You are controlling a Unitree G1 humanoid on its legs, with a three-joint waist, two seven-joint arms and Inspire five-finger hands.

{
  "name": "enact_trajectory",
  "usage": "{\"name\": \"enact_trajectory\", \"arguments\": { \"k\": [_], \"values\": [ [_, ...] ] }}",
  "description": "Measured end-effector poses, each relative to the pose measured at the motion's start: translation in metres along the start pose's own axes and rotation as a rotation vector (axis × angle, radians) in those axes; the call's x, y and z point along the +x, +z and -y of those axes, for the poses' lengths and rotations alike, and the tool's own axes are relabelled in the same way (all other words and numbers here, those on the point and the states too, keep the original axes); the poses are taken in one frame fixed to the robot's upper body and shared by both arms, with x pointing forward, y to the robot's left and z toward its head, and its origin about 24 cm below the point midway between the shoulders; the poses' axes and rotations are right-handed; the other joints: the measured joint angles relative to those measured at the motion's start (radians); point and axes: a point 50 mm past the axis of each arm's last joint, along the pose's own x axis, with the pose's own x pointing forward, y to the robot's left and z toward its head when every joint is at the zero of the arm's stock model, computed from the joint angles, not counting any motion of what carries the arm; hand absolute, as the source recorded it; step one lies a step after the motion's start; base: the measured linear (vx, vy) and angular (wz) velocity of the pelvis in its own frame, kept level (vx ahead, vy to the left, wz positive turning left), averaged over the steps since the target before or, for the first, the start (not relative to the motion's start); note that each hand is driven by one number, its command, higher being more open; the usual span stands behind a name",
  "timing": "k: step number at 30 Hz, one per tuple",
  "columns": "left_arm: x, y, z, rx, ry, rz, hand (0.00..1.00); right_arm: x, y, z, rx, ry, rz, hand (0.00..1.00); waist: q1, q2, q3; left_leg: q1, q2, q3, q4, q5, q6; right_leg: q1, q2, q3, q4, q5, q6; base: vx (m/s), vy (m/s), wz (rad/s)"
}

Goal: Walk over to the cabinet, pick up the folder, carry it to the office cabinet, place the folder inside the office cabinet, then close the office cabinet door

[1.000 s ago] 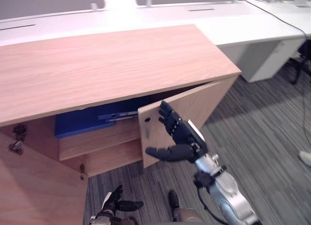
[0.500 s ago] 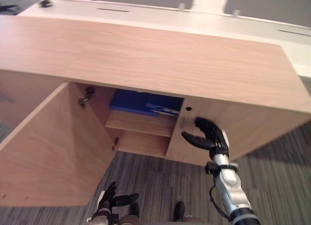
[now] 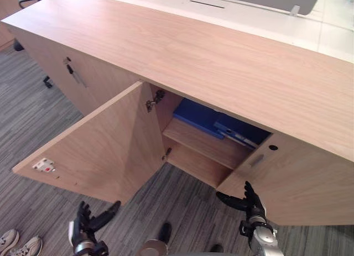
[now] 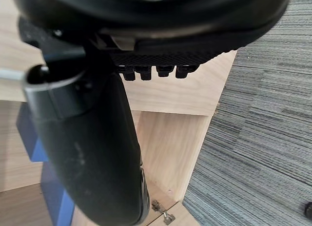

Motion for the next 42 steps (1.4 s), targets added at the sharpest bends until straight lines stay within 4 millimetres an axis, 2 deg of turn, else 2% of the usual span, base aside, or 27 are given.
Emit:
{"name": "enact_trajectory", "arguments": {
  "k": [5,8,12,17,20,24,29,32,35,38,39,42],
  "values": [
    [0.013,0.046,-0.008,0.013,-0.008,0.185,1.00,0.002,-0.004,-0.002,-0.005,0.007,-0.029,1.00,0.005,0.020,0.015,-0.003,-0.001,-0.040,-0.026,0.024,-0.002,-0.001,0.000,-0.028,0.023,-0.027,0.002,-0.08,-0.003,0.22],
    [0.017,0.063,-0.010,0.037,-0.025,0.242,1.00,0.001,-0.006,-0.003,-0.009,0.020,-0.040,1.00,0.006,0.020,0.016,-0.005,0.001,-0.044,-0.026,0.026,0.000,-0.001,0.004,-0.030,0.023,-0.028,0.001,-0.02,-0.008,0.03],
    [0.026,0.090,0.008,0.050,-0.097,0.346,1.00,0.001,-0.007,-0.003,-0.010,0.026,-0.045,1.00,0.000,0.019,0.016,-0.005,0.003,-0.046,-0.024,0.028,0.001,-0.001,0.006,-0.031,0.023,-0.028,0.002,0.00,-0.002,0.01],
    [0.026,0.092,0.006,0.059,-0.075,0.351,1.00,-0.004,-0.015,0.000,-0.011,0.035,-0.069,1.00,0.000,0.010,0.021,0.000,0.012,-0.028,-0.022,0.027,-0.001,-0.003,0.007,-0.015,0.024,-0.023,0.007,0.00,-0.004,-0.06],
    [0.021,0.090,0.000,0.069,-0.053,0.349,1.00,-0.005,-0.017,-0.003,-0.009,0.047,-0.077,1.00,0.001,-0.001,0.028,0.011,0.020,0.016,-0.022,0.023,-0.006,-0.009,0.010,0.021,0.028,-0.019,0.003,-0.04,0.006,-0.32],
    [0.007,0.082,-0.002,0.052,-0.034,0.338,1.00,-0.009,-0.025,0.000,-0.007,0.042,-0.102,1.00,0.002,-0.009,0.025,0.011,0.028,0.053,-0.027,0.021,-0.007,-0.025,0.015,0.061,0.028,-0.012,-0.004,-0.08,0.010,-0.27],
    [-0.031,0.060,0.005,0.057,-0.100,0.287,1.00,-0.023,-0.049,0.004,-0.004,0.026,-0.186,1.00,0.003,-0.008,0.024,0.011,0.028,0.077,-0.027,0.016,-0.013,-0.033,0.018,0.096,0.028,-0.013,-0.006,-0.06,0.017,-0.06],
    [-0.046,0.047,0.008,0.074,-0.160,0.231,1.00,-0.026,-0.057,0.003,-0.001,0.028,-0.221,1.00,0.003,-0.006,0.023,-0.001,0.032,0.105,-0.027,0.019,-0.012,-0.045,0.020,0.110,0.028,-0.014,0.001,-0.05,0.011,0.05],
    [-0.056,0.028,0.013,0.094,-0.240,0.120,1.00,-0.026,-0.057,0.002,0.002,0.035,-0.222,1.00,0.003,-0.005,0.022,-0.015,0.041,0.126,-0.026,0.032,-0.016,-0.066,0.024,0.137,0.028,-0.009,0.003,-0.02,0.004,-0.02],
    [-0.064,-0.001,0.024,0.137,-0.363,-0.029,1.00,-0.023,-0.052,-0.001,0.001,0.043,-0.207,1.00,-0.001,-0.003,0.023,-0.032,0.038,0.135,-0.023,0.039,-0.016,-0.096,0.024,0.169,0.028,-0.003,0.005,-0.04,0.017,-0.09],
    [-0.068,-0.011,0.029,0.173,-0.446,-0.084,1.00,-0.019,-0.047,-0.001,-0.011,0.049,-0.192,1.00,-0.005,0.002,0.026,-0.042,0.041,0.160,-0.022,0.041,-0.018,-0.117,0.026,0.198,0.033,-0.001,0.006,-0.05,0.018,-0.21],
    [-0.069,-0.024,0.040,0.248,-0.614,-0.159,1.00,-0.012,-0.036,-0.001,-0.047,0.065,-0.157,1.00,-0.021,0.024,0.027,-0.064,0.045,0.202,-0.021,0.047,-0.019,-0.164,0.029,0.254,0.048,0.004,0.005,-0.05,0.022,-0.34]
  ]
}}
